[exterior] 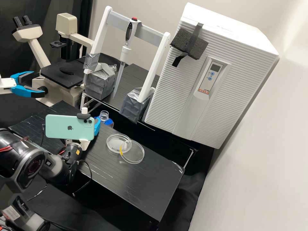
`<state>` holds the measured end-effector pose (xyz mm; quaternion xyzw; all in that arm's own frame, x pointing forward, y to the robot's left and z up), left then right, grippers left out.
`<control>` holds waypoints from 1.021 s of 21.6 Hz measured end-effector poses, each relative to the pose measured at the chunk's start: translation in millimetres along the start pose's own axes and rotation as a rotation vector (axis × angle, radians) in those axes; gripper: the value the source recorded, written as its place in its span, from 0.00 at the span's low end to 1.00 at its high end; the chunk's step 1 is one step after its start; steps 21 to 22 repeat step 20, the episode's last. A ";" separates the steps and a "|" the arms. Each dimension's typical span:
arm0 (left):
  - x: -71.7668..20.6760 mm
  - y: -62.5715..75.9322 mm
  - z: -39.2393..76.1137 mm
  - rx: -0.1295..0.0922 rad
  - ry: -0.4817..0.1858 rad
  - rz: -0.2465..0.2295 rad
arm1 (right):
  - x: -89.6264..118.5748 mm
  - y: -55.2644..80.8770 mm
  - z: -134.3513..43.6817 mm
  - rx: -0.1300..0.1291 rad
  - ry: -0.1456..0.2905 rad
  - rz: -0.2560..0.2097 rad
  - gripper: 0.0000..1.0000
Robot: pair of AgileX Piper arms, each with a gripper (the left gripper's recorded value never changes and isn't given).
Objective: Open the bottle
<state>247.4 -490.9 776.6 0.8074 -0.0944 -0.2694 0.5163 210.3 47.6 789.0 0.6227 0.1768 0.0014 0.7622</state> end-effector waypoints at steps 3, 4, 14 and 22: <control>-0.3 1.3 0.7 0.003 -0.002 0.005 | -8.7 9.7 3.8 0.087 0.031 0.109 1.00; -0.4 1.5 0.8 0.003 -0.002 0.005 | -11.4 13.9 2.3 0.110 0.046 0.136 1.00; -0.4 2.0 1.8 0.005 -0.006 0.007 | -24.4 26.5 -12.5 0.098 0.120 0.219 1.00; -0.4 2.0 1.8 0.005 -0.006 0.007 | -25.0 27.8 -10.8 0.105 0.113 0.227 1.00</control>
